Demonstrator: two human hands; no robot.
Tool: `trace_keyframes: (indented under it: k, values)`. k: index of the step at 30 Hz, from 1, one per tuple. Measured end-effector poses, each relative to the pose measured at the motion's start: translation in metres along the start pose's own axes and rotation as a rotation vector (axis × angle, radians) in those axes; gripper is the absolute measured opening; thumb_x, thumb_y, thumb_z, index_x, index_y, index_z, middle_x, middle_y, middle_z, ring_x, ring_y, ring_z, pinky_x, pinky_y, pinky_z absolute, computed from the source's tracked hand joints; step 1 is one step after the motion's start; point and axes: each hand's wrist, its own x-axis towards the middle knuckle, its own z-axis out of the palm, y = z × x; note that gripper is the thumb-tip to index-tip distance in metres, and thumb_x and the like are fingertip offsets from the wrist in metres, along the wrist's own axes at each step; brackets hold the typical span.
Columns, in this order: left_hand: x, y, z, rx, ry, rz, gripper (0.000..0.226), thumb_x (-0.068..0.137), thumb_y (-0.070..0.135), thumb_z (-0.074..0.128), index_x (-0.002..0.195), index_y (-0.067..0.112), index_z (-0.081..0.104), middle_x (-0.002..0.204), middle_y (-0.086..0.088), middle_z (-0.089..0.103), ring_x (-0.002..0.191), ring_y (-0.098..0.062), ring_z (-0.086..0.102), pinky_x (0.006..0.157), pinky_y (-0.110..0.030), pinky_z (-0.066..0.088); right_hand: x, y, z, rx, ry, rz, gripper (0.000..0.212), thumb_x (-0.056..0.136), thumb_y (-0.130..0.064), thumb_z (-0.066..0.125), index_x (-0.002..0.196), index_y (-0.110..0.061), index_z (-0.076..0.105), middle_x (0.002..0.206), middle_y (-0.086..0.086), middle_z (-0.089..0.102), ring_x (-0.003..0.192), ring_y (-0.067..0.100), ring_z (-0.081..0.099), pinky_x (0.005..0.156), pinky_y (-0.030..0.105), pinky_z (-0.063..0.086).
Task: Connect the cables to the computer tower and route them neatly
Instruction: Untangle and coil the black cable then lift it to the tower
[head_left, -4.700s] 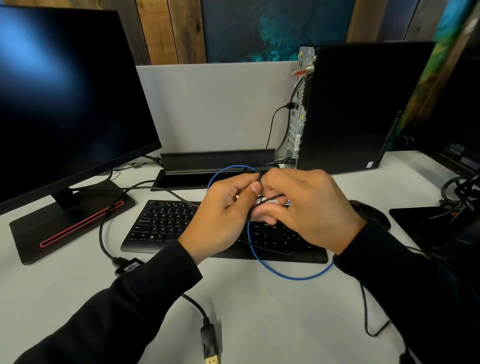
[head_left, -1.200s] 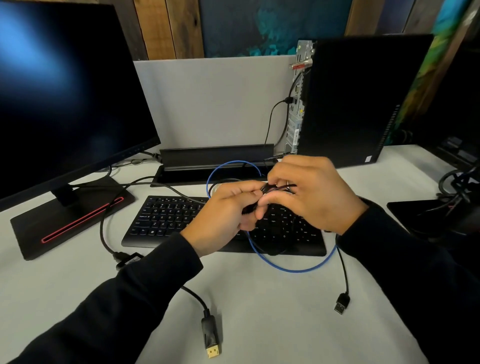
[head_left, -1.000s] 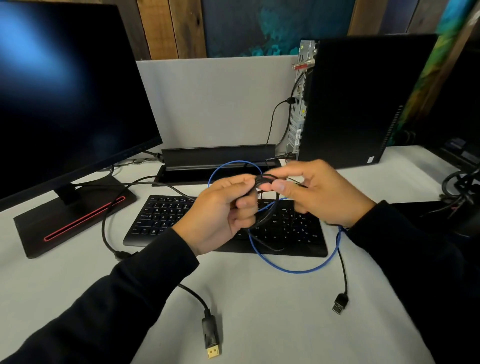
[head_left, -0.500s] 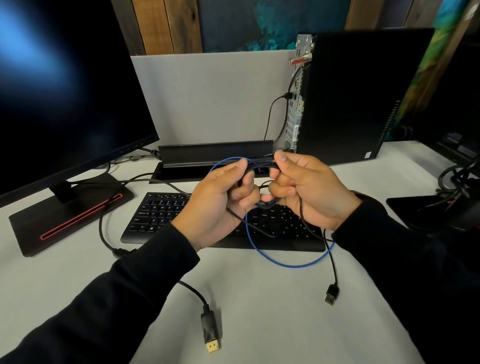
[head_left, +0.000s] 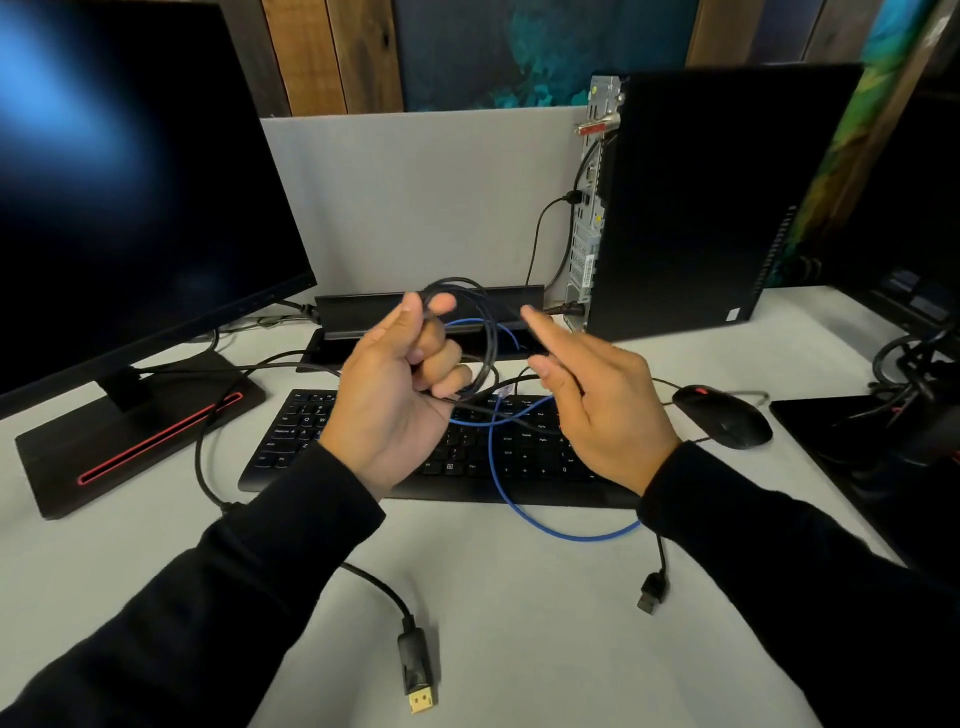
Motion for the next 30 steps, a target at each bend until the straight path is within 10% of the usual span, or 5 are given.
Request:
trace_keyframes:
  k: [8,13,19,24,30]
  values:
    - [0.002,0.0,-0.009,0.129,-0.027,0.048,0.033,0.108,0.021,0.041,0.129,0.006,0.061,0.069,0.003,0.044,0.054,-0.009,0.039,0.059,-0.024,0.044,-0.003,-0.002,-0.002,-0.513,-0.585,-0.002,0.052,0.108,-0.024,0.042,0.158,-0.028,0.029,0.105,0.001,0.06,0.079,0.021,0.055,0.062,0.037,0.048]
    - [-0.005,-0.015,-0.008,0.613,-0.087,0.154,0.03,0.108,0.01,0.041,0.127,0.017,0.064,0.075,-0.002,0.058,0.077,-0.018,0.065,0.085,-0.032,0.054,0.009,-0.039,-0.007,-0.473,-0.719,-0.182,0.03,0.105,-0.021,0.046,0.134,-0.023,0.054,0.102,-0.003,0.053,0.079,0.021,0.047,0.063,0.037,0.041]
    - [-0.007,-0.018,-0.008,0.848,-0.12,0.24,0.031,0.109,0.011,0.043,0.128,0.02,0.065,0.077,-0.005,0.06,0.076,-0.013,0.063,0.079,-0.029,0.054,0.011,-0.038,-0.014,-0.392,-0.357,-0.302,0.002,0.092,-0.019,0.075,0.092,-0.018,0.073,0.076,0.0,0.056,0.057,0.013,0.042,0.048,0.028,0.036]
    - [-0.014,-0.024,0.0,0.894,-0.166,0.191,0.031,0.111,0.015,0.04,0.103,0.016,0.07,0.069,-0.011,0.055,0.061,-0.022,0.05,0.061,-0.034,0.045,0.015,-0.033,-0.02,-0.249,0.009,-0.24,0.025,0.091,-0.04,0.075,0.096,-0.016,0.069,0.077,-0.007,0.055,0.063,0.01,0.05,0.056,0.027,0.047]
    - [-0.015,-0.022,0.003,0.722,-0.229,-0.075,0.036,0.111,0.016,0.038,0.08,0.007,0.052,0.064,-0.004,0.033,0.059,-0.02,0.023,0.058,-0.037,0.019,0.024,-0.008,-0.031,0.107,-0.236,0.083,0.034,0.089,-0.04,0.074,0.117,-0.021,0.073,0.11,-0.009,0.065,0.095,-0.01,0.059,0.083,0.013,0.048]
